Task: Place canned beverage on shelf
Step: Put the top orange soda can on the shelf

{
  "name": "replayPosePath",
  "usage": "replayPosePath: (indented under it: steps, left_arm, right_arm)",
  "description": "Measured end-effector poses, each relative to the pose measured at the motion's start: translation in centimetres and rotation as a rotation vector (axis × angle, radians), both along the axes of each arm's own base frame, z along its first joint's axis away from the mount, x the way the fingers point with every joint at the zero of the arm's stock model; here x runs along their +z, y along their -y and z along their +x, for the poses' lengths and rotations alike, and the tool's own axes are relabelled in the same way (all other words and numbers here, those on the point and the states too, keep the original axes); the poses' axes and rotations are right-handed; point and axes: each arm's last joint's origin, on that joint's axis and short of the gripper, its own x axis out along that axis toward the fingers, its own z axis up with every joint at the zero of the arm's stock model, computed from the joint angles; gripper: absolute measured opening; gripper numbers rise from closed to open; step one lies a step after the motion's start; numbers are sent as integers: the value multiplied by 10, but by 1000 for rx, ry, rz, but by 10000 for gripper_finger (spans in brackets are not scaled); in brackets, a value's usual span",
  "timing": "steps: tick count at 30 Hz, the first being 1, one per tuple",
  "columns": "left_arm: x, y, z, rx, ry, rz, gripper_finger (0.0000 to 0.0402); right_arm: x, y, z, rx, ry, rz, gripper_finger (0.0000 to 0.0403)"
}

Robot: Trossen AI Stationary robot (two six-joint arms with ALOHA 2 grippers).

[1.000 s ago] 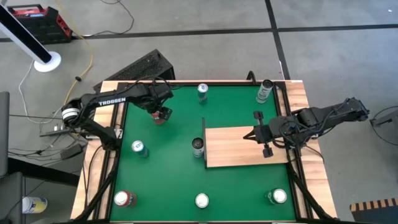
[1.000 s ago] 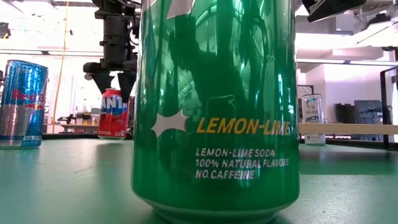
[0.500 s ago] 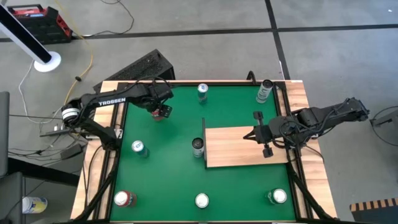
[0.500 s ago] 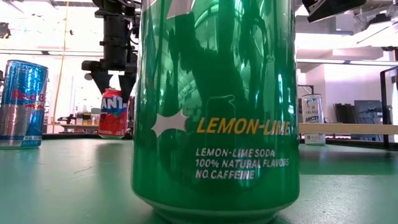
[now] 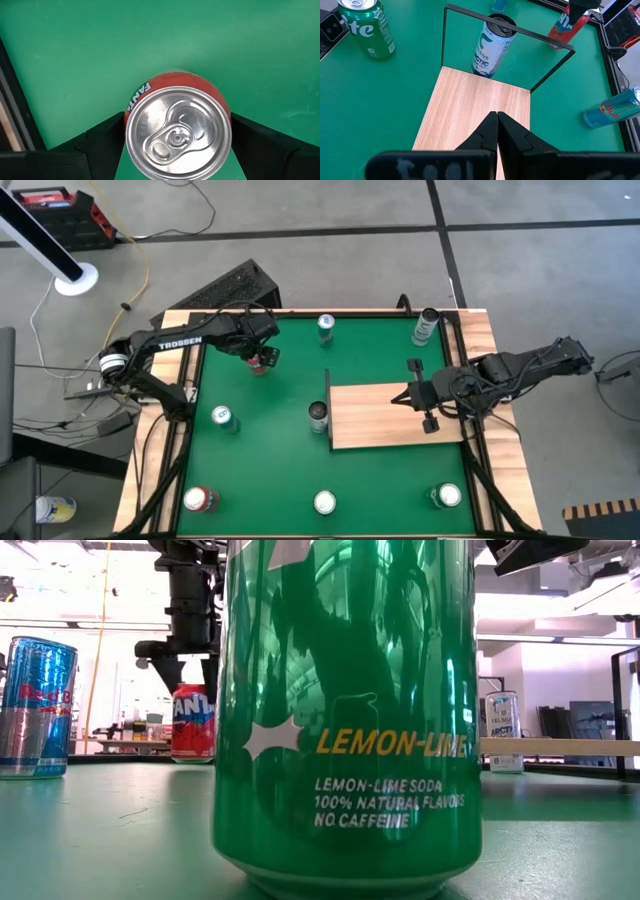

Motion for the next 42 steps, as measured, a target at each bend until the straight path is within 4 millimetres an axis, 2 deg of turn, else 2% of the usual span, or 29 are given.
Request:
replayPosePath:
  steps: [18, 37, 42]
  left_arm:
    - [-7, 3, -2, 30, 21, -72, 307]
    - [-7, -9, -10, 59, 11, -104, 315]
    - [-6, -9, -10, -16, 0, -95, 326]
  right_arm:
    - [0, 0, 0, 7, 1, -10, 30]
    - [1, 0, 1, 9, 12, -9, 30]
    - [1, 0, 1, 9, 12, -10, 30]
